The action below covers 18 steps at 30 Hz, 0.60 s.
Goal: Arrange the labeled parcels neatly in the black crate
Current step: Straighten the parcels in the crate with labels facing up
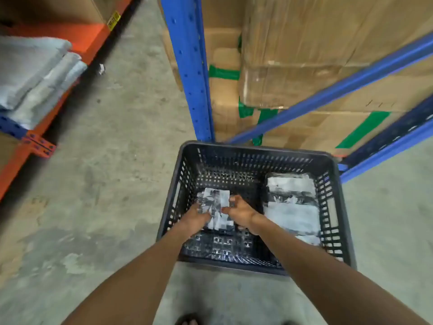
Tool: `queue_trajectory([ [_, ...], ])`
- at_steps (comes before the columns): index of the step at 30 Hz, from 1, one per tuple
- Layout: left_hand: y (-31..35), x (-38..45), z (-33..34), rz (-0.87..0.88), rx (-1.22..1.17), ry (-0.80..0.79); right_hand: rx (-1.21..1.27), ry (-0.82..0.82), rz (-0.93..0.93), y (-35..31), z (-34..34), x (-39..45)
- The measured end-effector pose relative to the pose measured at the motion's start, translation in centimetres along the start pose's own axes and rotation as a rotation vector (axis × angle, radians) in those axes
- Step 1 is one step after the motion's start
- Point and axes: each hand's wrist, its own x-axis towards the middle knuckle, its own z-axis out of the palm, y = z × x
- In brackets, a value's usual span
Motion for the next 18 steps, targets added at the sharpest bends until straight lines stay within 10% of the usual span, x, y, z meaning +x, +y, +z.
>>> queue_trajectory([
  [13, -2.5, 14.8, 3.5, -0.236, -0.085, -0.034, -0.923, -0.059, -0.049, 6.9, 3.0, 13.9],
  [18, -0.6, 12.3, 2.6, -0.176, -0.071, -0.014, -0.837, 0.124, -0.154, 5.5, 2.2, 12.7],
])
